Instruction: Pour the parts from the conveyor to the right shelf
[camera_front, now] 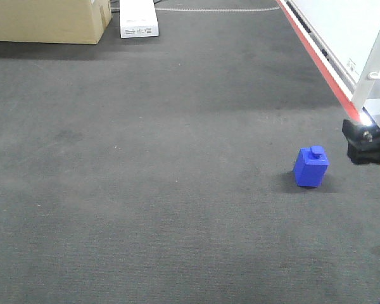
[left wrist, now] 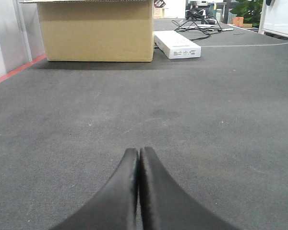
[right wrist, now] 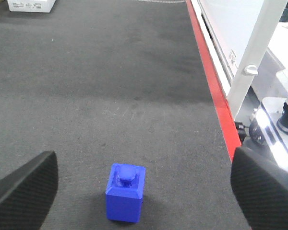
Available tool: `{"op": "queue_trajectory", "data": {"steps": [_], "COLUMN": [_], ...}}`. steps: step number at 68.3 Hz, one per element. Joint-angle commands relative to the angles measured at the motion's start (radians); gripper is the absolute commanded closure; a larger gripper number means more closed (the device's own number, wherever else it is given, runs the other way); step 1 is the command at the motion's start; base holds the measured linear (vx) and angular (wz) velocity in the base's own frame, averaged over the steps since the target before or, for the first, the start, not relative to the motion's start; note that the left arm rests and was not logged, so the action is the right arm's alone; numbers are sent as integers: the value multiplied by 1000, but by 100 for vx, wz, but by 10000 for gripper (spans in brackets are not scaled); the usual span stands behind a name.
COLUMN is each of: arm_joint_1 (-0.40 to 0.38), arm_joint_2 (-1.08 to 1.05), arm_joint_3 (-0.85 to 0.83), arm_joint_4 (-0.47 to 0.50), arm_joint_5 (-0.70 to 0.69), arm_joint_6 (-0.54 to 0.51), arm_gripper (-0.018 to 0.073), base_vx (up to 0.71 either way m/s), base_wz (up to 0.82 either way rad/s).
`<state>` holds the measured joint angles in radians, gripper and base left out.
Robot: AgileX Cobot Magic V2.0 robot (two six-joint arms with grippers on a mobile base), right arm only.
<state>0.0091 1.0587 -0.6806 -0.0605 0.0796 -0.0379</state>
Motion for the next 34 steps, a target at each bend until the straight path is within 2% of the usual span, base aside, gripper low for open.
{"op": "queue_trajectory", "data": {"steps": [1, 19, 34], "arm_joint_1": [0, -1, -1], "arm_joint_2": [10, 218, 450], "arm_joint_3": [-113, -508, -790], "arm_joint_4": [21, 71, 70], "arm_joint_5": [76, 620, 906], "arm_joint_6": [5, 52, 69], "arm_gripper": [-115, -88, -80], "base_vx": [0, 0, 0], "base_wz": [0, 0, 0]}}
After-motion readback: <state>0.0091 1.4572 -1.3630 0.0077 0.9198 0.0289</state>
